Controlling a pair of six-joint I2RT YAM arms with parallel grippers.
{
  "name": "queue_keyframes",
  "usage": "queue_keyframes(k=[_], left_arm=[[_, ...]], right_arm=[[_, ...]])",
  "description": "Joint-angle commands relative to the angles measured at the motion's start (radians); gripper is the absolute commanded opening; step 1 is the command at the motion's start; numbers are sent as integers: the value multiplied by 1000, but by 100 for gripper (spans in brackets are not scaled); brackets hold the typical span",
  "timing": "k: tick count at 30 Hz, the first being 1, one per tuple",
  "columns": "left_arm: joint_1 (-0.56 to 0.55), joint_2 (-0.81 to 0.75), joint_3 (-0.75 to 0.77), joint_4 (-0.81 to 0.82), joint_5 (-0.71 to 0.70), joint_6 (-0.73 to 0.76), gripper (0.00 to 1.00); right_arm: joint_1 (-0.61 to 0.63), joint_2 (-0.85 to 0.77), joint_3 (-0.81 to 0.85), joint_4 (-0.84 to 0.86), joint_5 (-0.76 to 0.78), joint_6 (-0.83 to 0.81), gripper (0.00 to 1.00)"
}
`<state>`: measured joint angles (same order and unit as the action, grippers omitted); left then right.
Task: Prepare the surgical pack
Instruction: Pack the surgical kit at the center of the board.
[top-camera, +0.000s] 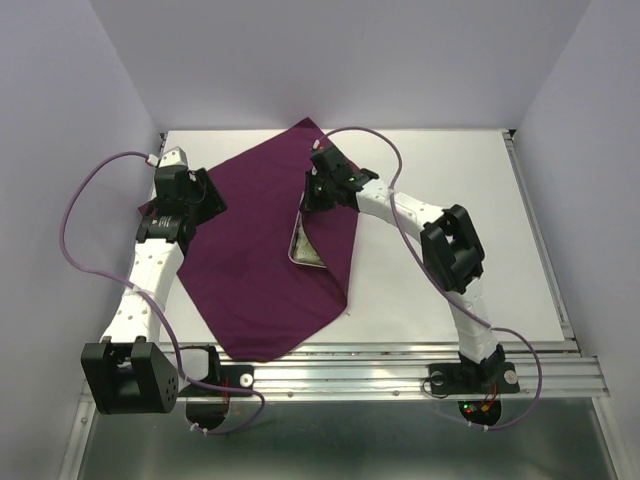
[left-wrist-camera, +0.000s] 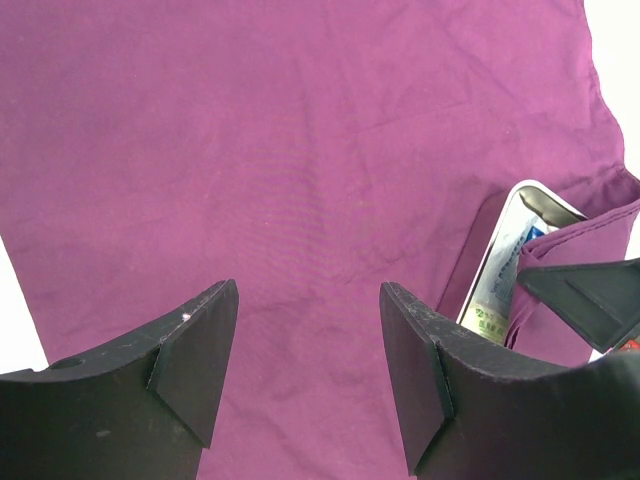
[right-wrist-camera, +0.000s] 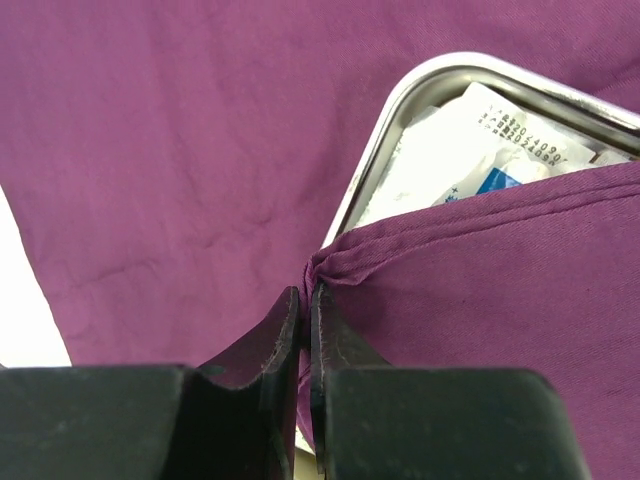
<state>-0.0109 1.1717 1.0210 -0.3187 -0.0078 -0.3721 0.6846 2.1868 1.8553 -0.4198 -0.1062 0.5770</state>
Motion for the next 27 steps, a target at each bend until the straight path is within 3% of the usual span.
queue_keyframes(k=[1, 27], left_arm=[[2, -6, -9, 20, 3, 18, 70], [2, 0, -9, 1, 3, 42, 70]], right_arm=[[20, 22, 82, 27, -18, 15, 1], [29, 131, 196, 44, -105, 24, 1]])
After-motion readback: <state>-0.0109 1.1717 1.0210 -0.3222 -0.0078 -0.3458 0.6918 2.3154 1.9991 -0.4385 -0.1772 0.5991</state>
